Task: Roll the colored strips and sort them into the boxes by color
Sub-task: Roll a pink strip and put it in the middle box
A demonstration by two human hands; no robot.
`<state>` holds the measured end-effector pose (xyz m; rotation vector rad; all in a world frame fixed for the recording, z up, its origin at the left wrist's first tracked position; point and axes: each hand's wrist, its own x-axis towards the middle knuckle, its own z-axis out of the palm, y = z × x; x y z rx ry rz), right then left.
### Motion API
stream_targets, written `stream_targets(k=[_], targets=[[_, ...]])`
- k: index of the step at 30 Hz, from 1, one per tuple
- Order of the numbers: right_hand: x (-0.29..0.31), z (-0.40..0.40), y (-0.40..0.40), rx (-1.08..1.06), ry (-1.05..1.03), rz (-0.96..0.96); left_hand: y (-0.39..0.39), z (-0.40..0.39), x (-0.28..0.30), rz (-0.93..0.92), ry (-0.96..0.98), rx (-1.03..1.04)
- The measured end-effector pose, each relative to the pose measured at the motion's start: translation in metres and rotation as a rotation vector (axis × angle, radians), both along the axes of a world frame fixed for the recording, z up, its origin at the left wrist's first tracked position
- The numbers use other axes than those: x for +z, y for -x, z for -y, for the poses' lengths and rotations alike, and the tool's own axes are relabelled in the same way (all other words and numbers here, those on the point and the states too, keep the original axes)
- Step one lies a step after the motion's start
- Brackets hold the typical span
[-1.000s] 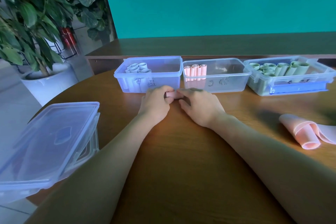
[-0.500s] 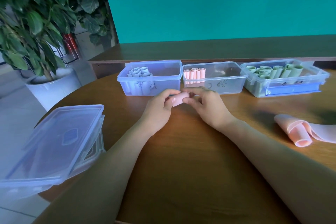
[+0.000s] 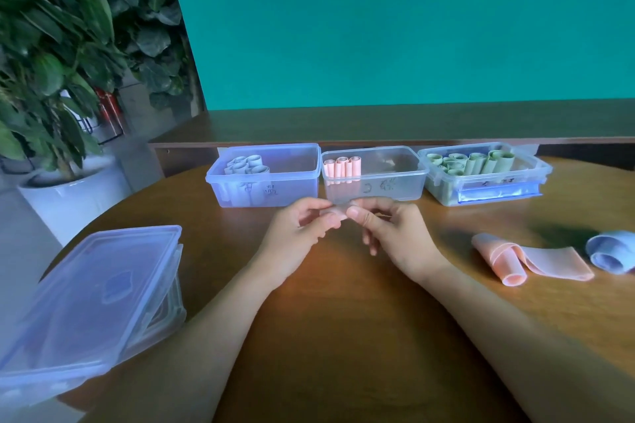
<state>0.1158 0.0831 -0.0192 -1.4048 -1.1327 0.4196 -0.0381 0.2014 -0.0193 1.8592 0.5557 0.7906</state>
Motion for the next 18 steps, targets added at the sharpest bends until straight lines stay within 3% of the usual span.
stream_targets(k=[4,9,18], targets=[[0.022,0.006,-0.01,0.015,-0.082,-0.106,-0.021,0.008,0.012,0.128,0.09,0.014],[0.047,0.0,-0.04,-0.029,-0.098,-0.018,-0.055,0.013,0.03,0.258,0.24,0.005],[0.075,-0.035,-0.111,-0.226,-0.002,0.137,-0.097,-0.001,0.023,0.294,0.027,0.311]])
